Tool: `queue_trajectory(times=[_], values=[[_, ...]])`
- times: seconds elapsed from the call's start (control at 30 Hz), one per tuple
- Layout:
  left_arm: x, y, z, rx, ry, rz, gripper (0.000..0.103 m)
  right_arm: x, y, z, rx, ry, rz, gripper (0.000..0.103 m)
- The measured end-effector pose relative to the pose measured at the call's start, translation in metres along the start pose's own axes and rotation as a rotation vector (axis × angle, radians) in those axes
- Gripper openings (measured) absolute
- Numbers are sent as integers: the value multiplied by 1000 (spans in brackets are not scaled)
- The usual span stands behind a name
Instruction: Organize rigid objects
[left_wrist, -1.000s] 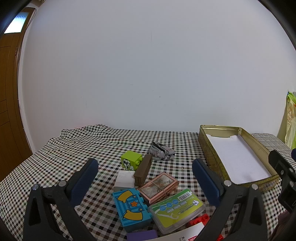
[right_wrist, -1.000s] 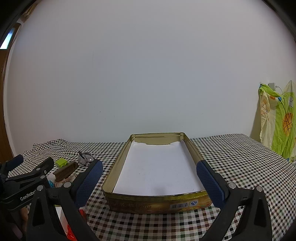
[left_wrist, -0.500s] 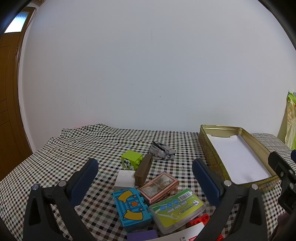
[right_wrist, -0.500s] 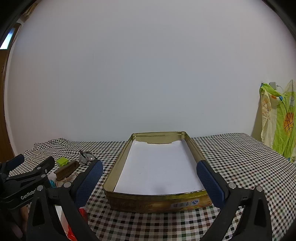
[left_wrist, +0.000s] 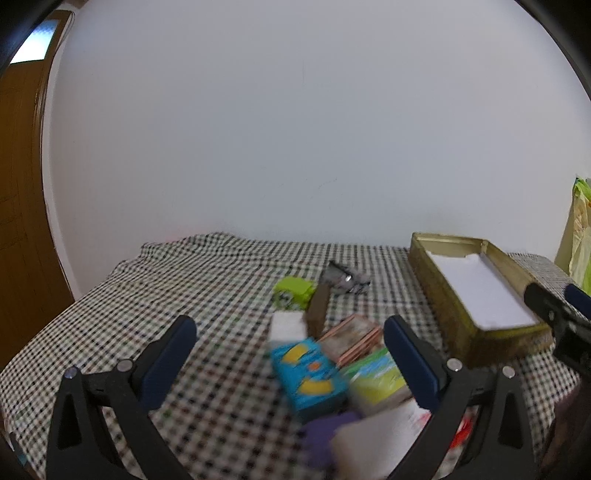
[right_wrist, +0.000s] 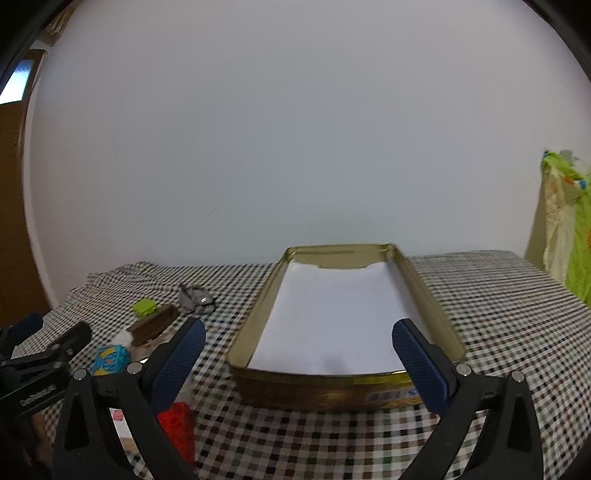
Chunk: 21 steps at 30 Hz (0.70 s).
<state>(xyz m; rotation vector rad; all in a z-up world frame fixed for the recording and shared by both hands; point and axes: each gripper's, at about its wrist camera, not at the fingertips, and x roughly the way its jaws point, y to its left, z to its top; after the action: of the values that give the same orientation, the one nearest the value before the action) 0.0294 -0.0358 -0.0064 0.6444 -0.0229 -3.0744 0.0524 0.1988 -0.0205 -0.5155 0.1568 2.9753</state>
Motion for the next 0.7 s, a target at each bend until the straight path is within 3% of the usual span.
queue_trajectory(times=[0.2,0.3,0.43,0.57,0.7], values=[[-15,25,-12,23,57,0,103,18,9,-1,-3,107,131,102],[-22,27,-20,86,77,-20,103,22,14,-8,-10,198,241,102],[-30,30,-34,156,97,14,103,12,29,-19,12,279,388,102],[-38,44,-39,142,108,38,103,8,65,-30,-5,330,452,102],[-43,62,-40,102,118,55,103,11,103,-38,-104,355,440,102]])
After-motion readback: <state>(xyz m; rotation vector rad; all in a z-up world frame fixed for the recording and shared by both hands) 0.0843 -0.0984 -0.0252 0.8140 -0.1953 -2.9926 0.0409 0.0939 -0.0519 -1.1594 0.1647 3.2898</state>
